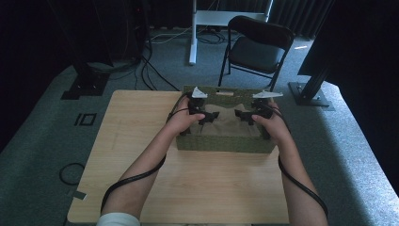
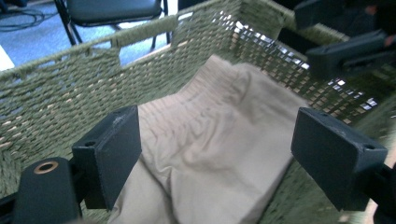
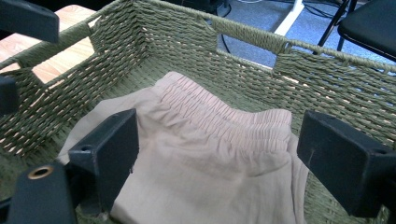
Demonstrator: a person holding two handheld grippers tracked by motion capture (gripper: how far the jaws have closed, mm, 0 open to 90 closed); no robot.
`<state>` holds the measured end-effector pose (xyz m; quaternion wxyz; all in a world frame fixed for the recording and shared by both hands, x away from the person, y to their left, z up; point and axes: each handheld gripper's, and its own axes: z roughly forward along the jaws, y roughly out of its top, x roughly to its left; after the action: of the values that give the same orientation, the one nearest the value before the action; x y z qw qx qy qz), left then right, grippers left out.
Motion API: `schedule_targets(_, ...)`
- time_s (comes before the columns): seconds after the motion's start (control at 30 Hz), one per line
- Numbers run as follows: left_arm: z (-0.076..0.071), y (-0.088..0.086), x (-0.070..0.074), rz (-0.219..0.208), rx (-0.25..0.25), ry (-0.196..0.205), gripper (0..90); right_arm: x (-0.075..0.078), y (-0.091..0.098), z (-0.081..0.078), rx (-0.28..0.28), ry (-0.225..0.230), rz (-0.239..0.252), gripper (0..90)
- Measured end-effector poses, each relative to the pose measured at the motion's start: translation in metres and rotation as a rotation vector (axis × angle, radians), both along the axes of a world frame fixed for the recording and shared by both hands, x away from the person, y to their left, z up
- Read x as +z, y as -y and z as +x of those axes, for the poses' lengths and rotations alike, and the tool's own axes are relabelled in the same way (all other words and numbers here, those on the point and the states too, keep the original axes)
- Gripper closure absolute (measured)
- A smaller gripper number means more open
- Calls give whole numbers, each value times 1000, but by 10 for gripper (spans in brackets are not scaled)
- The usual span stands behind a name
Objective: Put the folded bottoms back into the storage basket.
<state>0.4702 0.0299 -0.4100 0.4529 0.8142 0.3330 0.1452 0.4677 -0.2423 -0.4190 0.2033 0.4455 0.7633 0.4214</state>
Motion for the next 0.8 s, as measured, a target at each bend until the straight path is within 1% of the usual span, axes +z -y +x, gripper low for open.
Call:
schedule_targets(0.07, -4, -2, 4, 4, 0, 11, 172, 2, -1, -4, -1, 10, -15, 125)
schedule_targets(0.17, -8, -3, 9, -2, -3, 10, 172, 3, -2, -8, 5, 15, -19, 124)
schedule_targets(0.2, -13, -4, 11, -7, -7, 17, 172, 4, -2, -10, 8, 16, -22, 124)
schedule_targets(0.27, -18, -5, 12, 0, -18, 26, 172, 6, -3, -16, 20, 29, -21, 125)
schedule_targets(0.3, -21, -5, 11, 0, -27, 24, 172, 6, -3, -18, 20, 36, -20, 124)
schedule_targets(0.37, -26, -6, 10, 3, -39, 21, 172, 7, -2, -23, 23, 40, 2, 124)
schedule_targets(0.4, -26, -6, 10, 3, -39, 21, 172, 7, -2, -23, 23, 40, 2, 124)
schedule_targets(0.43, -31, -6, 9, 5, -48, 24, 172, 7, -3, -25, 26, 47, 6, 124)
schedule_targets(0.5, -35, -6, 6, 6, -61, 20, 172, 6, -3, -33, 33, 60, -2, 125)
schedule_targets(0.63, -44, -6, 2, 3, -80, 13, 172, 4, -4, -43, 40, 73, 17, 131)
schedule_targets(0.73, -50, -6, 1, 17, -92, 18, 172, 4, -3, -49, 40, 80, 26, 132)
schedule_targets(0.8, -55, -6, 0, 4, -100, 17, 172, 3, -4, -54, 46, 87, 31, 131)
